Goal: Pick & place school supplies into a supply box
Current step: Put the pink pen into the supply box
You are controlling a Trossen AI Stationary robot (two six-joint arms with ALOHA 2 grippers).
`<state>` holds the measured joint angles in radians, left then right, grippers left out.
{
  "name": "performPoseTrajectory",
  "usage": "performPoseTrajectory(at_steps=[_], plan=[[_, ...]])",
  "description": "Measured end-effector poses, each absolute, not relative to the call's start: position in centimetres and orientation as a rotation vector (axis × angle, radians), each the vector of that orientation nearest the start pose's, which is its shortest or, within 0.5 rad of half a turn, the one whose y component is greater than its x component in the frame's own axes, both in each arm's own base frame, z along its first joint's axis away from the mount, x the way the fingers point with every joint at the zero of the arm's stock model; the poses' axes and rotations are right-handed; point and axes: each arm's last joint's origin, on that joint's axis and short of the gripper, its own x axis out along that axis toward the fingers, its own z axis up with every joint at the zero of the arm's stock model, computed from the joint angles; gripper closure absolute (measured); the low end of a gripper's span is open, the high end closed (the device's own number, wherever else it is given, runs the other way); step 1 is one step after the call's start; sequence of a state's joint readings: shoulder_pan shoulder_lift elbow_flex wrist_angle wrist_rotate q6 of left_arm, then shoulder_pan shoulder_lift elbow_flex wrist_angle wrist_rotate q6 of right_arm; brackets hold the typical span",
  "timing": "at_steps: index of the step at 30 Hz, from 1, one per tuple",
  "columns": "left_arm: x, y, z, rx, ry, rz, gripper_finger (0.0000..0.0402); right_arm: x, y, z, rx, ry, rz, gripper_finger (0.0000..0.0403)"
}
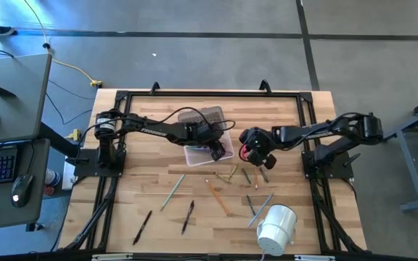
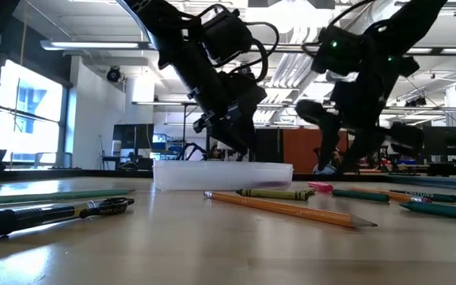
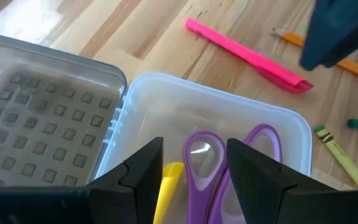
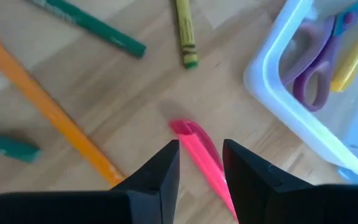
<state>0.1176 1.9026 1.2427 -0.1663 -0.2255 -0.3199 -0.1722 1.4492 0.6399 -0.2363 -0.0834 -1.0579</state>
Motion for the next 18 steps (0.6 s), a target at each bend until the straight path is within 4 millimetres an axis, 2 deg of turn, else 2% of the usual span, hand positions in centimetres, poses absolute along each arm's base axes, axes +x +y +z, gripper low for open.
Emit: performPoseTrajectory(at_steps=[5,15,18], plan=[[39.9,5.4,18.0,-0.255,0.757,0.451,0.019,25.3,-4.5,12.8,-0.845,0.988,0.493,0.0293],[40.0,5.4,18.2,-0.259,0.735,0.444,0.019,26.1,-4.8,13.1,-0.827,1.001,0.489,0.0294],[40.2,5.4,18.3,-0.262,0.716,0.44,0.019,26.1,-4.8,12.8,-0.808,1.012,0.485,0.0311]])
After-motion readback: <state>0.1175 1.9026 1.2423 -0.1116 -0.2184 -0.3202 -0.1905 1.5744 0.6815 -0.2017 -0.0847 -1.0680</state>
